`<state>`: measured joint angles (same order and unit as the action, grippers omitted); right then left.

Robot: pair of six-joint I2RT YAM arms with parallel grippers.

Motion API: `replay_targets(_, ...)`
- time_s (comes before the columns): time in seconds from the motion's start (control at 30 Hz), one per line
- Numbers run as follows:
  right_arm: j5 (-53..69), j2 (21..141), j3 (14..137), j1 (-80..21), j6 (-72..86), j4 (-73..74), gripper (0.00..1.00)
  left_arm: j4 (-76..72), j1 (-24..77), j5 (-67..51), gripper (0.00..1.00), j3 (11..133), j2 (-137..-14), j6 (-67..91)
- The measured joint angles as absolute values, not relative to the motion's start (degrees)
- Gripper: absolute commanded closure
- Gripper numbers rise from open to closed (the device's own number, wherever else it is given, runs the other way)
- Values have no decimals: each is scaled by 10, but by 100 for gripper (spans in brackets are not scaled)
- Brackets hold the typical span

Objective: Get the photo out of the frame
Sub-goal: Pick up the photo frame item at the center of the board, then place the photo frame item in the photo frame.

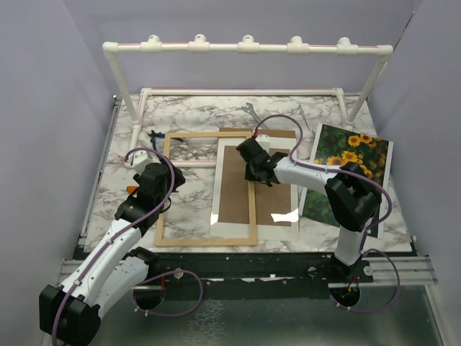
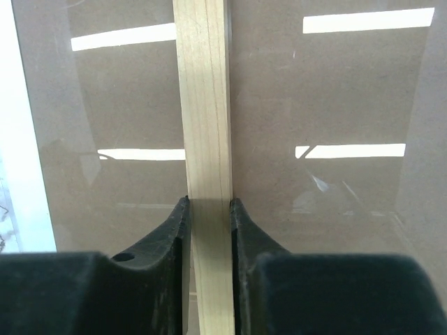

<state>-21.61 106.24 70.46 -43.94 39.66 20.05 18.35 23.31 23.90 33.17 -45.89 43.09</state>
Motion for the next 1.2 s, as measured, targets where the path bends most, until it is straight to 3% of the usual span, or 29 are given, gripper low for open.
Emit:
replay_targets(0.3,-228,1053,707,-443,404,220,99,186,233,251,29,332,-459,430)
replay_targets(0.83,-291,901,644,-440,343,232,99,186,233,251,29,332,-466,428)
replay_targets(1.2,-291,820,539,-367,292,222,98,183,233,244,29,332,-467,430)
